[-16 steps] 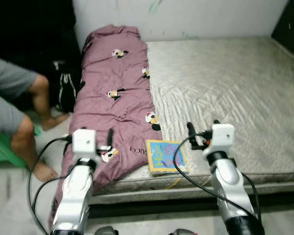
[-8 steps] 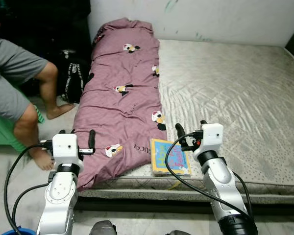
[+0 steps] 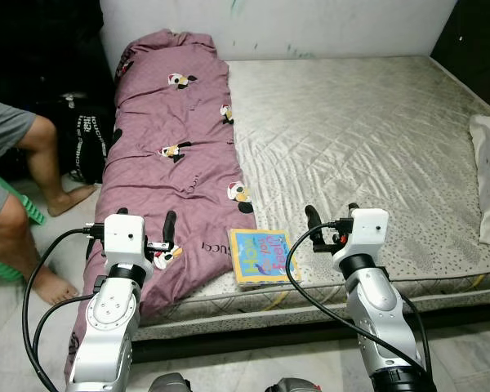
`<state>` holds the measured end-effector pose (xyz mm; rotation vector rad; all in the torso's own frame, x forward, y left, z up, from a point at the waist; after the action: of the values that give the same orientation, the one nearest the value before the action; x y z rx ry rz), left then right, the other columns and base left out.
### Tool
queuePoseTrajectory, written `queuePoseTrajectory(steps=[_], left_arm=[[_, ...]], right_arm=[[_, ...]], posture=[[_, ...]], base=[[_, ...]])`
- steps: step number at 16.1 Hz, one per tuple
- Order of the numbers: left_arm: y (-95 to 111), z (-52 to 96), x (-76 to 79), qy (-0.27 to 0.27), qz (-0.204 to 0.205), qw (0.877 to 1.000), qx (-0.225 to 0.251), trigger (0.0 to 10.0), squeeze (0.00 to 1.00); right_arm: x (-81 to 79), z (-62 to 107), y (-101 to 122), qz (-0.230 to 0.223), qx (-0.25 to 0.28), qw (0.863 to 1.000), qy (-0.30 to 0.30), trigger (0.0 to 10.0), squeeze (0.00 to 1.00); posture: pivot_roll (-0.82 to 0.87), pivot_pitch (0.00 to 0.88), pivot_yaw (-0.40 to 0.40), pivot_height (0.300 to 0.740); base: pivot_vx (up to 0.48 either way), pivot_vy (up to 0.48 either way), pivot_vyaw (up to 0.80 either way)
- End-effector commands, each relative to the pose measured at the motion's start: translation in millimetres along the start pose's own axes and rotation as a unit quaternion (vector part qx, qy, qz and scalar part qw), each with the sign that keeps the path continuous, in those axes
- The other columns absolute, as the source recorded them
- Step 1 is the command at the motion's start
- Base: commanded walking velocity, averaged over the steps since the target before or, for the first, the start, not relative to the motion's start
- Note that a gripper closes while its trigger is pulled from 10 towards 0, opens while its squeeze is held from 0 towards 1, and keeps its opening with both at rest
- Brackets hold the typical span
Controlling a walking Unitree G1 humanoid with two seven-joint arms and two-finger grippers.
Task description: Clean up the room
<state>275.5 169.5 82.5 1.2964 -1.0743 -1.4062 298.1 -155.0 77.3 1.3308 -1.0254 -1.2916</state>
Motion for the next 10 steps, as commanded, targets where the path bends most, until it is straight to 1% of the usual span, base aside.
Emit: queuePoseTrajectory(steps=[1,2,4,10], left_arm=[[4.2,-0.3,-1.9,-0.003,-0.005,1.000,0.004,10.0,0.00],[4.6,-0.5,-1.6,-0.004,-0.004,1.000,0.005,10.0,0.00],[4.5,-0.3,-2.6,-0.002,0.014,1.000,0.004,10.0,0.00],[6.6,1.6,-2.3,-0.007,0.006,1.000,0.008,10.0,0.00]], right_arm=[[-1.8,-1.1,5.3,-0.002,0.007,1.000,0.003,10.0,0.00],[-2.7,-1.1,5.2,0.000,0.006,1.000,0.006,10.0,0.00],[-3.7,-0.5,5.4,-0.001,0.004,1.000,0.007,10.0,0.00],[-4.4,0.4,5.7,-0.004,0.003,1.000,0.007,10.0,0.00]], posture=[[0.01,0.000,0.003,0.740],[0.01,0.000,0.003,0.740],[0.01,0.000,-0.001,0.740],[0.01,0.000,0.004,0.740]], base=[[0.000,0.000,0.00],[0.000,0.000,0.00],[0.000,0.000,0.00],[0.000,0.000,0.00]])
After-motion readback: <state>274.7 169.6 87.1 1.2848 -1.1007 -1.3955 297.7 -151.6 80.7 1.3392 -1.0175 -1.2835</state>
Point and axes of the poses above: a point about 5 cm out from each wrist's last joint towards the gripper, its own z axis pointing back from the gripper into the wrist, its own y axis along the axis of the wrist's last joint, x = y × z, the point moved 3 cm from there along -z, pointing out of the wrist towards the gripper, and after that the axes turned 7 degrees about -z, right-handed, at the moved point
